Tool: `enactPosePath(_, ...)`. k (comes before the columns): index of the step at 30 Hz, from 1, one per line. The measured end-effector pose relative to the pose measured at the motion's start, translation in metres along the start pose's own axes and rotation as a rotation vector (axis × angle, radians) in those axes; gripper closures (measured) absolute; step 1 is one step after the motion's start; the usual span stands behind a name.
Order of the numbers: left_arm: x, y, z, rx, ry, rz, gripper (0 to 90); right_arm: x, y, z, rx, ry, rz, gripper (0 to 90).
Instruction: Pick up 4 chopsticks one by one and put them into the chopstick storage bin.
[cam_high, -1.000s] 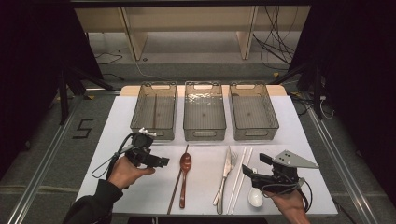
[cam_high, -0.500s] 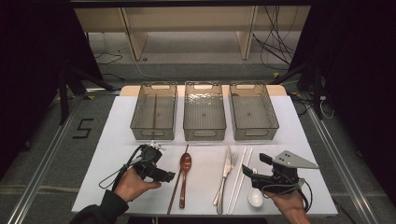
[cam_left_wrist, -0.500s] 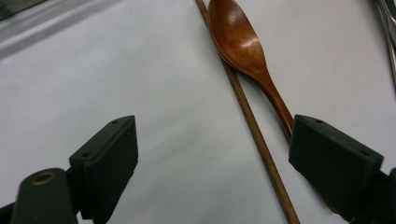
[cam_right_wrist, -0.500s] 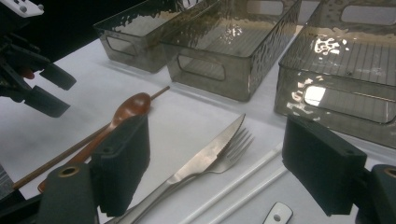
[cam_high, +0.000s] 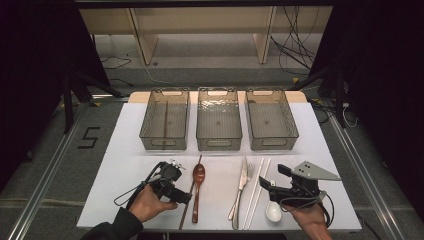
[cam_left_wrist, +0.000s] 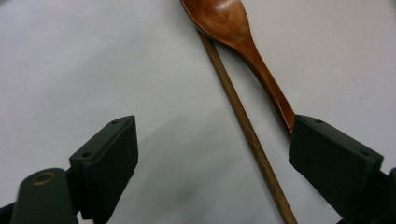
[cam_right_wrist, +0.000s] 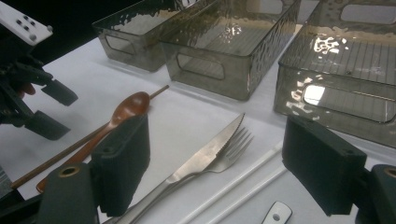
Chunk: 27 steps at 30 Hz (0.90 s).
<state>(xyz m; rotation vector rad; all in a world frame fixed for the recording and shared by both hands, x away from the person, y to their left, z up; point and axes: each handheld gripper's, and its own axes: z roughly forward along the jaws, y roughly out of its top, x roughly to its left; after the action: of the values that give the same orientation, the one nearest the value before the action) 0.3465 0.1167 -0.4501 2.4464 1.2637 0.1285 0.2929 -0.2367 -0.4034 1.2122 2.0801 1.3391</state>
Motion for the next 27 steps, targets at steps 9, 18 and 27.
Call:
enactPosePath(9,-0.007,-0.001,0.012,0.039,0.009,0.029,15.2,0.0,0.0,0.0,0.002,0.001,-0.001,24.5)
enactPosePath(18,-0.009,-0.001,0.019,0.081,0.035,0.063,16.5,0.0,0.0,0.001,0.005,0.0,-0.001,24.8)
enactPosePath(27,-0.004,-0.001,0.019,0.096,0.051,0.069,25.9,0.0,0.0,0.0,0.004,-0.002,-0.001,24.9)
